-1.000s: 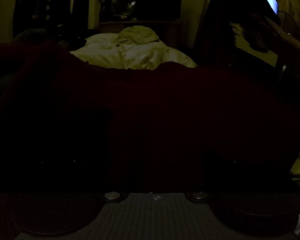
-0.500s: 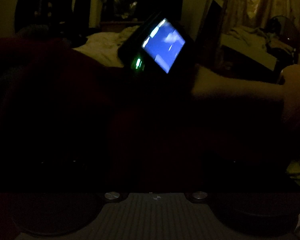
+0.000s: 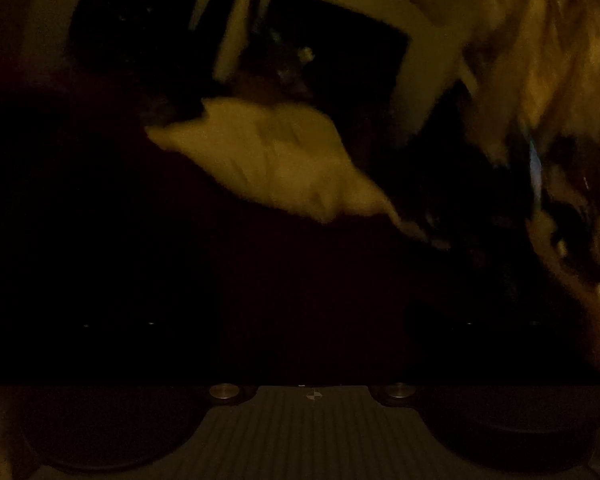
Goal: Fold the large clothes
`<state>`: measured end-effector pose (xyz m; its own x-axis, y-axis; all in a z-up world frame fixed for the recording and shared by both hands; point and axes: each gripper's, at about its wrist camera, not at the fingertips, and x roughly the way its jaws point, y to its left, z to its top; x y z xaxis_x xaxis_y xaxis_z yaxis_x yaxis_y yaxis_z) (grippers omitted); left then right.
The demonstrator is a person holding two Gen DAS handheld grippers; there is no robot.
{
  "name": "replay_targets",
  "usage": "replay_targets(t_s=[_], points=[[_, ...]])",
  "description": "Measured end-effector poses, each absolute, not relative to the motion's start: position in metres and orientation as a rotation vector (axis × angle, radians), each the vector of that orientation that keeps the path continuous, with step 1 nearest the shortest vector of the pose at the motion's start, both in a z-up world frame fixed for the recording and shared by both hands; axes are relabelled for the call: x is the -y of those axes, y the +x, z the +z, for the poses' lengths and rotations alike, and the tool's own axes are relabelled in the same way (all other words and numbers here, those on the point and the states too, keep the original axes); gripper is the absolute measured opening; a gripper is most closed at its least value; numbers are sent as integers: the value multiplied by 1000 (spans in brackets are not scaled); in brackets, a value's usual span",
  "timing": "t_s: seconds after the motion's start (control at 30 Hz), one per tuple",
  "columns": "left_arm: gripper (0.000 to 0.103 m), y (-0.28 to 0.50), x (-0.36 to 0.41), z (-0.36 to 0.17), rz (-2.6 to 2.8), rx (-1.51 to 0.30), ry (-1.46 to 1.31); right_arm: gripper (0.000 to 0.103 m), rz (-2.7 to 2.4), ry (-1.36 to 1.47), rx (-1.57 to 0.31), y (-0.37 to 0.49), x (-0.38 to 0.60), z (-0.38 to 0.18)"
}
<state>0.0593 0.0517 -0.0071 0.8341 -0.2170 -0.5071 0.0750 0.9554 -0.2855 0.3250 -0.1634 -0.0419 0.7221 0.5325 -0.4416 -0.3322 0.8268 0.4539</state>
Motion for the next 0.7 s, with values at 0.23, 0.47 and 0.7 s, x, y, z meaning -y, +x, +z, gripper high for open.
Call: replay_targets(t_s=[0.23,0.47,0.7], points=[[103,139,-62,40,-86,-456,-280,64,303,968,-697,360,273,-90],[103,254,-59,-4,-19,-588,-337,58,500,1130,-737,367,269,-129],[103,276,-82,-50,109,-685,-322,45,366,958,-821,370,271,-141]])
